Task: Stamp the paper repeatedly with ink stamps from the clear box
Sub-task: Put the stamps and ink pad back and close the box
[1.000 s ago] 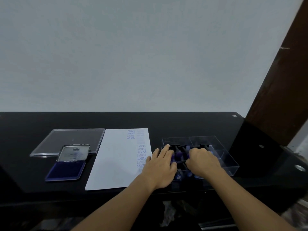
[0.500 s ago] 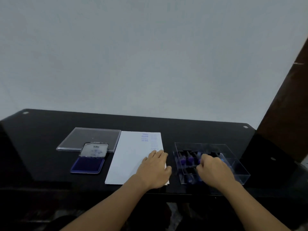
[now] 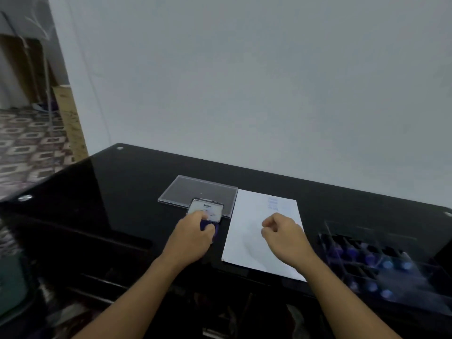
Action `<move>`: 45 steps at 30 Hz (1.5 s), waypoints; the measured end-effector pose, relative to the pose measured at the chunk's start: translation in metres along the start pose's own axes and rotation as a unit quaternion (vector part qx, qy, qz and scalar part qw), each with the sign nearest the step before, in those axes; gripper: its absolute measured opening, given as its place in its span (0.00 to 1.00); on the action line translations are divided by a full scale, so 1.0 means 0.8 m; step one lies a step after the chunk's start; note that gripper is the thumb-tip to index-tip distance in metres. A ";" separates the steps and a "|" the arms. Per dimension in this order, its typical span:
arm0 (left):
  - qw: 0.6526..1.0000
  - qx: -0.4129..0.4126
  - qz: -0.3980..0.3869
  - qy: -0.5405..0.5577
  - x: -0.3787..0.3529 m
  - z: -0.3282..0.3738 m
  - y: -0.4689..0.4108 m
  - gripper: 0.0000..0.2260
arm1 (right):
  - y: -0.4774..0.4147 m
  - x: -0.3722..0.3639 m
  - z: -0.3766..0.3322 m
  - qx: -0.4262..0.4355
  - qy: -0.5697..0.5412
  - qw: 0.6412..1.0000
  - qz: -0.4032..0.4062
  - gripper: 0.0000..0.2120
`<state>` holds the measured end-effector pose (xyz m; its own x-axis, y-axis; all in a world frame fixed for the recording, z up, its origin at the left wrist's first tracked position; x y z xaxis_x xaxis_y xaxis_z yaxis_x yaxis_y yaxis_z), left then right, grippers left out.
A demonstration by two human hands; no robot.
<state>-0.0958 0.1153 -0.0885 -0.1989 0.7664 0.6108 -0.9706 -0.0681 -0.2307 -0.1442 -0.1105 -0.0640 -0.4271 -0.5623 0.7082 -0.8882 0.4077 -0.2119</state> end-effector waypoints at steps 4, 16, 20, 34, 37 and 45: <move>0.994 0.084 0.049 0.054 0.025 -0.048 -0.031 0.06 | -0.009 -0.063 -0.031 -0.079 -0.097 0.991 -0.045 0.05; 0.946 0.230 0.037 0.226 -0.006 -0.097 -0.104 0.08 | -0.037 -0.159 -0.053 -0.303 -0.342 0.890 -0.013 0.08; 0.952 0.219 -0.002 0.214 -0.014 -0.101 -0.106 0.07 | -0.033 -0.165 -0.046 -0.319 -0.363 0.875 -0.015 0.06; 0.917 0.230 0.050 0.321 0.007 -0.114 -0.102 0.11 | -0.025 -0.168 -0.024 -0.332 -0.447 0.827 0.076 0.09; 0.918 0.227 0.049 0.320 0.006 -0.116 -0.103 0.11 | -0.027 -0.168 -0.022 -0.331 -0.438 0.832 0.076 0.09; 0.964 0.182 0.048 0.186 0.006 -0.121 -0.103 0.06 | -0.025 -0.160 -0.041 -0.241 -0.307 0.919 0.052 0.07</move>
<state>-0.0040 0.1864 -0.1399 -0.2942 0.9168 0.2700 -0.9468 -0.3182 0.0488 -0.0665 -0.0231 -0.1283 -0.6523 -0.7418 0.1556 -0.7221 0.6706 0.1701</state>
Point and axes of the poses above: each hand's wrist, its own y-axis away from the middle knuckle, its own x-axis out of the back of the hand, z = x × y, the point moved 5 cm from there along -y, towards the middle knuckle, and after that the axes turned 14 degrees about z, right-handed, at the moved point
